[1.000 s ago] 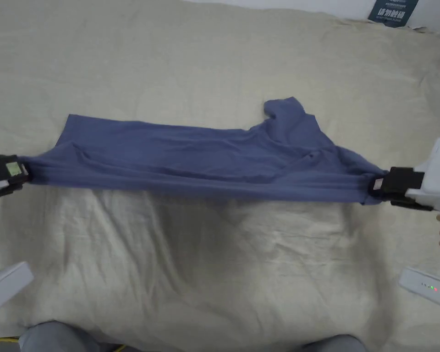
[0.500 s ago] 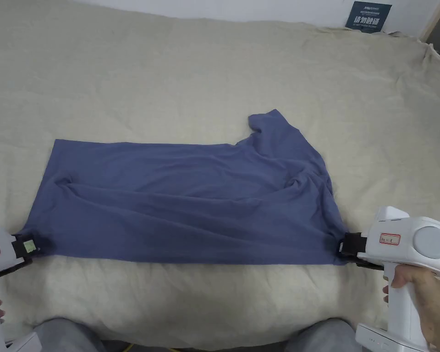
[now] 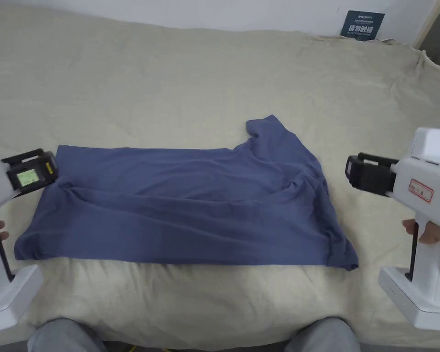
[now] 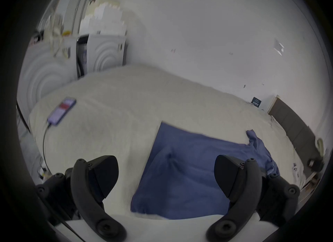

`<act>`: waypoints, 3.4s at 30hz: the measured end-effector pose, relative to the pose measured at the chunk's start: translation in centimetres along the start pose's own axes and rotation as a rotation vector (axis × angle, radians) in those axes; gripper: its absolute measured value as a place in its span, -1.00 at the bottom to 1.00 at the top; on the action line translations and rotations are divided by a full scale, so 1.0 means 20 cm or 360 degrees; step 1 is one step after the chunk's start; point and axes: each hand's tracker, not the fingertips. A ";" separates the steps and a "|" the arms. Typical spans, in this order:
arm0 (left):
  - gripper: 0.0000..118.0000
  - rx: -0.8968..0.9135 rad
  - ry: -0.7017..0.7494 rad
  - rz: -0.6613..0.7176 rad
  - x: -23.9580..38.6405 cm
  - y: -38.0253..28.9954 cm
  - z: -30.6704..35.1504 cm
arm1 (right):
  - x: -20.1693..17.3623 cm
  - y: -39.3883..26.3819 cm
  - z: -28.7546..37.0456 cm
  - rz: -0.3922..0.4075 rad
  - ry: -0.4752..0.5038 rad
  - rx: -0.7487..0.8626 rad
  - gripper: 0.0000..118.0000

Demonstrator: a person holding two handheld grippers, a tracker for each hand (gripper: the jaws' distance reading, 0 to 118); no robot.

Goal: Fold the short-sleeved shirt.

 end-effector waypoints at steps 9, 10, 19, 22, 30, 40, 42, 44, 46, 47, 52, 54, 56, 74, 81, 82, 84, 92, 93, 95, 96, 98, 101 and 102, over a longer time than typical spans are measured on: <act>0.91 0.0197 -0.0011 -0.0276 0.25 -0.12 0.01 | -0.20 -0.11 0.03 -0.0006 0.0032 0.0243 0.66; 0.83 0.0205 -0.0014 -0.0300 0.26 -0.14 0.02 | -0.20 -0.14 0.01 -0.0016 0.0061 0.0248 0.66; -0.96 0.0233 -0.0088 -0.0337 0.29 -0.25 0.02 | -0.30 -0.27 -0.01 -0.0022 0.0156 0.0289 -0.33; -1.00 0.0205 -0.0086 -0.0356 0.30 -0.26 0.01 | -0.32 -0.26 -0.03 0.0004 0.0140 0.0283 -0.84; -1.00 0.0125 -0.0108 -0.0307 0.30 -0.28 -0.06 | -0.36 -0.26 -0.10 0.0000 0.0129 0.0212 -0.99; -1.00 0.0069 -0.0117 -0.0287 0.25 -0.14 -0.25 | -0.38 -0.22 -0.21 -0.0044 0.0147 0.0183 -0.99; -1.00 0.0050 -0.0103 -0.0275 0.23 -0.08 -0.33 | -0.38 -0.21 -0.25 -0.0050 0.0147 0.0174 -0.99; -1.00 0.0018 -0.0101 -0.0249 0.21 -0.02 -0.40 | -0.39 -0.20 -0.28 -0.0067 0.0157 0.0159 -0.99; -1.00 -0.0062 -0.0083 -0.0198 0.18 0.06 -0.51 | -0.40 -0.19 -0.31 -0.0072 0.0157 0.0153 -0.99; -1.00 -0.0103 -0.0086 -0.0158 0.16 0.10 -0.56 | -0.40 -0.18 -0.33 -0.0074 0.0160 0.0147 -0.99; 0.27 -0.0265 -0.0048 -0.0055 0.11 0.25 -0.79 | -0.42 -0.16 -0.42 -0.0085 0.0172 0.0121 -0.99; 0.83 -0.0398 -0.0053 -0.0040 0.09 0.29 -0.90 | -0.43 -0.15 -0.45 -0.0086 0.0175 0.0117 -0.99; 0.91 -0.0428 -0.0029 -0.0092 0.08 0.31 -0.96 | -0.44 -0.14 -0.48 -0.0097 0.0175 0.0111 -0.99; 0.52 -0.0984 0.0258 -0.0186 0.01 0.25 -1.54 | -0.39 -0.17 -0.61 -0.0093 0.0141 0.0043 -0.99; -0.63 -0.0974 0.0180 -0.0276 0.05 0.23 -1.50 | -0.39 -0.17 -0.62 -0.0098 0.0142 0.0033 -0.99; -1.00 -0.0969 0.0182 -0.0318 0.07 0.23 -1.49 | -0.39 -0.18 -0.62 -0.0103 0.0145 0.0032 -0.99; -1.00 -0.0974 0.0150 -0.0343 0.09 0.23 -1.48 | -0.40 -0.18 -0.62 -0.0104 0.0145 0.0025 -0.99; -1.00 -0.0765 0.0105 -0.0287 0.11 0.33 -1.31 | -0.38 -0.13 -0.61 -0.0090 0.0145 0.0026 -0.99; -1.00 -0.0717 0.0098 -0.0318 0.11 0.34 -1.27 | -0.37 -0.11 -0.61 -0.0093 0.0147 0.0027 -0.99; -1.00 -0.0636 0.0084 -0.0358 0.13 0.36 -1.19 | -0.35 -0.06 -0.63 -0.0089 0.0150 0.0023 -0.99; -1.00 -0.0574 0.0073 -0.0370 0.13 0.38 -1.17 | -0.34 -0.03 -0.65 -0.0079 0.0151 0.0017 -0.99; -1.00 -0.0518 0.0058 -0.0393 0.15 0.39 -1.10 | -0.31 0.05 -0.69 -0.0067 0.0153 0.0005 -0.99; -1.00 -0.0431 0.0057 -0.0373 0.17 0.37 -0.99 | -0.28 0.17 -0.77 -0.0078 0.0113 -0.0016 -0.98; -1.00 -0.0400 0.0053 -0.0380 0.17 0.37 -0.96 | -0.27 0.22 -0.80 -0.0098 0.0127 -0.0038 -0.94</act>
